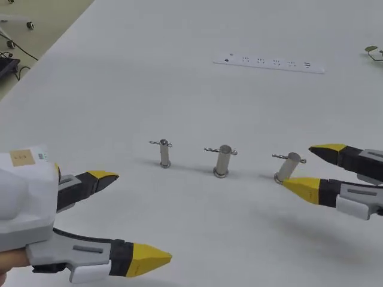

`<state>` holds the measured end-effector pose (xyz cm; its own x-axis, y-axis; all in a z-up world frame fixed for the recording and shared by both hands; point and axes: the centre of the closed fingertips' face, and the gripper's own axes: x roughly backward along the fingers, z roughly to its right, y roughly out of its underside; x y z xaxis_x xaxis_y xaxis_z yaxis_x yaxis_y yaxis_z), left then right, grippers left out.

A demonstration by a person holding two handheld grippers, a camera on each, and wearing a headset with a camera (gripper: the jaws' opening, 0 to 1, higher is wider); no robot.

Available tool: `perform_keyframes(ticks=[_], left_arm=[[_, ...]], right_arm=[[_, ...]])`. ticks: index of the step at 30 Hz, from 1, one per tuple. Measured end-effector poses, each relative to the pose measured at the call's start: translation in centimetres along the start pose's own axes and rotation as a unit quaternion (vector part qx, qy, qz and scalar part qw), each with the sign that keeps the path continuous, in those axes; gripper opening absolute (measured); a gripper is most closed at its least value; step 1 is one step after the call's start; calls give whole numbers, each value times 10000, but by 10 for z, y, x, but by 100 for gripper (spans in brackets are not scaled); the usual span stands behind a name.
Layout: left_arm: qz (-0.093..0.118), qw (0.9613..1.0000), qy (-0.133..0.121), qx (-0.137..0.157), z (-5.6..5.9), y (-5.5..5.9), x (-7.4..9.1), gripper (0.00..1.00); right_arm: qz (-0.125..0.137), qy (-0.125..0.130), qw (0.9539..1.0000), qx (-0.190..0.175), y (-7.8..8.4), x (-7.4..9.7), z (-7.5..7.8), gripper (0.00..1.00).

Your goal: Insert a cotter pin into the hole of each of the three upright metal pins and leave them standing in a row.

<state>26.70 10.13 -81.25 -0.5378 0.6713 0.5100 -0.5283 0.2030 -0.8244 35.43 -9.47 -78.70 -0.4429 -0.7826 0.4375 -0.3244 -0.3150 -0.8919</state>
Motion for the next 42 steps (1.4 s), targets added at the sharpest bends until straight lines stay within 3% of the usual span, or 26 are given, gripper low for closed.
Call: perform_keyframes(ticks=[12, 17, 20, 26, 34, 37, 42], left_arm=[[-11, 9999, -88, 124, -9, 2, 2, 99], [-7, 9998, -136, 126, -12, 2, 4, 99], [-48, 9992, -146, 364, -14, 2, 6, 99], [51, 9992, -226, 318, -17, -1, 9, 99], [27, 9992, -225, 322, -16, 2, 8, 100], [-57, 9985, -172, 524, -14, 6, 7, 100], [-132, 9979, -179, 606, -14, 9, 7, 100]], right_arm=[[-255, -60, 9995, -179, 13, 12, -22, 79], [-310, -33, 9989, -345, 20, 18, -26, 82], [-291, 116, 9989, -356, 22, 24, -26, 83], [-210, 276, 9981, -513, 22, 33, -32, 90], [-340, 239, 9962, -772, 36, 38, -44, 94], [-368, 266, 9951, -880, 42, 39, -46, 98], [-432, 262, 9929, -1079, 50, 38, -49, 100]])
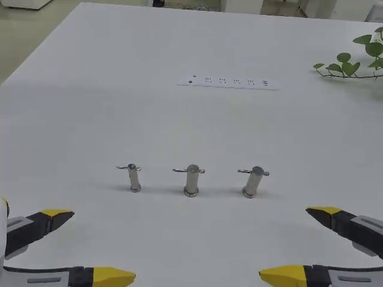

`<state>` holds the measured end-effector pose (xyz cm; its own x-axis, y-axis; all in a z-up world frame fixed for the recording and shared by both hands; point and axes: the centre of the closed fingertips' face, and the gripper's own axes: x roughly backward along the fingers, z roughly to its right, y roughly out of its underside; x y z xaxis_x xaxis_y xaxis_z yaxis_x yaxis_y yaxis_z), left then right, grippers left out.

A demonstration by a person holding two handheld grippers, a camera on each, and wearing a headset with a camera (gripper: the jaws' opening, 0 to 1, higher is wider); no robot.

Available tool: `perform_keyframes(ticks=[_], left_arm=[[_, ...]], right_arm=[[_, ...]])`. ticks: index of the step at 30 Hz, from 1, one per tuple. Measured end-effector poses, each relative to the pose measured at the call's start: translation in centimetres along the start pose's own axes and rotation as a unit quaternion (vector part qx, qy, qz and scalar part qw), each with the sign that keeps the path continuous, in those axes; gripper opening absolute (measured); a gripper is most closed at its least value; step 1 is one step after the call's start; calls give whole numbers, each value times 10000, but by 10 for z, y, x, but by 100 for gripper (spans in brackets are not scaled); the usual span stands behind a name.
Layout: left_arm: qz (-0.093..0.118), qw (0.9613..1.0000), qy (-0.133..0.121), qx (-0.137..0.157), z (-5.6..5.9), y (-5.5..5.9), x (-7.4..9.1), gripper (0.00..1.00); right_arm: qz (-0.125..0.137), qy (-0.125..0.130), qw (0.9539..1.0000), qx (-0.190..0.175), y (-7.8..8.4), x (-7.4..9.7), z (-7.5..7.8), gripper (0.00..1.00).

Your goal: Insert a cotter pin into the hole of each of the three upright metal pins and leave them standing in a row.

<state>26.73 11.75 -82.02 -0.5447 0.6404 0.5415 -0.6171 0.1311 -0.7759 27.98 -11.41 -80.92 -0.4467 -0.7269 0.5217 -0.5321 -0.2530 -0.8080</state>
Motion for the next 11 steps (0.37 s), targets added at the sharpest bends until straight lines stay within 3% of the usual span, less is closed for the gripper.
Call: perform_keyframes(ticks=[11], left_arm=[[8, 10000, 3, 78, 0, 2, 3, 99]], right_arm=[[-85, 7, 9999, -104, 3, -1, -8, 100]])
